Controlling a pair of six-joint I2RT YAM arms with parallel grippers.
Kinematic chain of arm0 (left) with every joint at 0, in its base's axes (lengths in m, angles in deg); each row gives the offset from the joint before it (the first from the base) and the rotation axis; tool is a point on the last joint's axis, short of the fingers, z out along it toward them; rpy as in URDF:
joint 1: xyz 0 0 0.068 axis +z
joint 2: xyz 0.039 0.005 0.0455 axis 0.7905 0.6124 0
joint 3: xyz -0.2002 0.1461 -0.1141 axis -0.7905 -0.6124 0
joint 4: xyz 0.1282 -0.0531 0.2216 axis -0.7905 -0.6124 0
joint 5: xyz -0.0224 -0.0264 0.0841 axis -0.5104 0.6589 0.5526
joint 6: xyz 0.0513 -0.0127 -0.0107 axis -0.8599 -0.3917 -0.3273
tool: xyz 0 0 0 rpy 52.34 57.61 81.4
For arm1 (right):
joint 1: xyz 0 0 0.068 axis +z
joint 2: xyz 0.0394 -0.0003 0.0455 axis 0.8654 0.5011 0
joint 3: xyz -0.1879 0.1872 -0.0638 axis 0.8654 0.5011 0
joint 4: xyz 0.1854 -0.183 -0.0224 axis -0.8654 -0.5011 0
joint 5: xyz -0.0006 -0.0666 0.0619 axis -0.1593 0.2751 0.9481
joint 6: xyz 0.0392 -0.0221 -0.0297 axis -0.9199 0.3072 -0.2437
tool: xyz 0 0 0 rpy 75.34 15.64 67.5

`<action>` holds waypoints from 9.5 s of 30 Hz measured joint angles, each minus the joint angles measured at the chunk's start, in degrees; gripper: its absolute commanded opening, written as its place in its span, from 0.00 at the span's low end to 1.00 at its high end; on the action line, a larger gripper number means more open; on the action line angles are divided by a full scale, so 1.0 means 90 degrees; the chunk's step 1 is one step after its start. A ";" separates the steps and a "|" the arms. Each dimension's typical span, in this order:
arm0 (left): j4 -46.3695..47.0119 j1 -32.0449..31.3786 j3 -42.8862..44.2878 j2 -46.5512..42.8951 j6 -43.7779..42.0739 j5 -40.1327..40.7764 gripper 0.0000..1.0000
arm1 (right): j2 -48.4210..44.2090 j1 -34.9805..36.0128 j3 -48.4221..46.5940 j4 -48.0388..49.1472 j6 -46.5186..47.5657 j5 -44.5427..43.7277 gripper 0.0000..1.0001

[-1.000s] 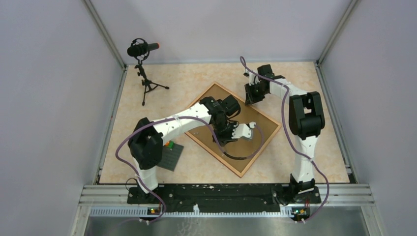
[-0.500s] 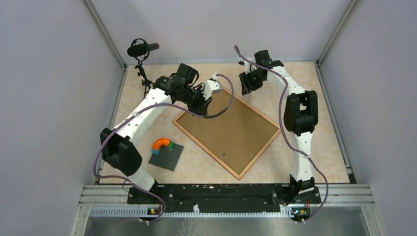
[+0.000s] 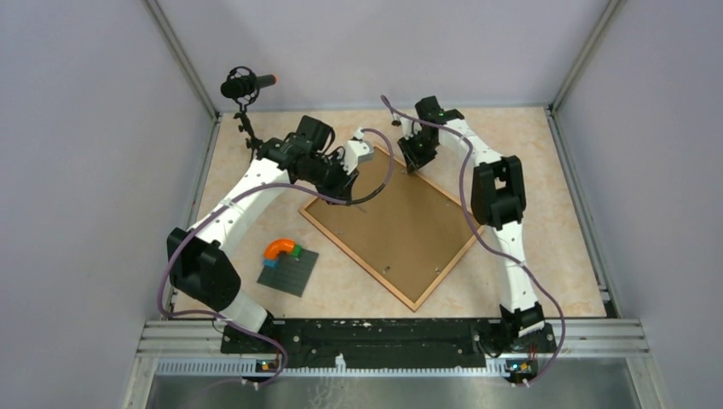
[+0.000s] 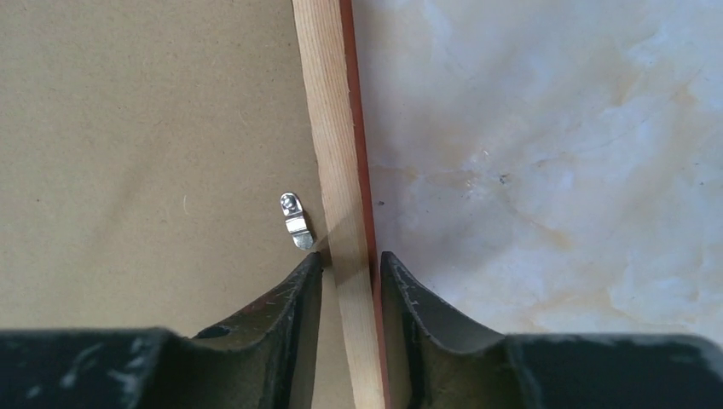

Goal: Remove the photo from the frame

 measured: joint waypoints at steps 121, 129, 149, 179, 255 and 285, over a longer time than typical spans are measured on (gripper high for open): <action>-0.0651 -0.2344 -0.1302 0.0270 -0.1753 0.1435 0.00 | -0.3002 -0.1552 0.4794 0.2249 -0.3048 -0.0461 0.15; -0.0704 -0.2346 -0.1294 0.0270 -0.1872 0.1486 0.00 | -0.2997 -0.1545 0.4794 0.2246 -0.2926 -0.0503 0.13; -0.1212 -0.2215 -0.1197 0.0284 -0.2244 0.2008 0.00 | -0.2953 -0.1508 0.4741 0.2237 -0.2849 -0.0500 0.12; -0.1115 -0.2181 -0.0942 0.0537 -0.1892 0.1826 0.00 | -0.2939 -0.1506 0.4709 0.2210 -0.2832 -0.0491 0.11; -0.0716 -0.2285 0.0158 0.1052 -0.1989 0.1943 0.00 | -0.2868 -0.1506 0.4619 0.2169 -0.2793 -0.0420 0.10; 0.0639 -0.3038 0.1496 0.2465 -0.0942 0.0483 0.00 | -0.2822 -0.1428 0.4631 0.2142 -0.2759 -0.0112 0.15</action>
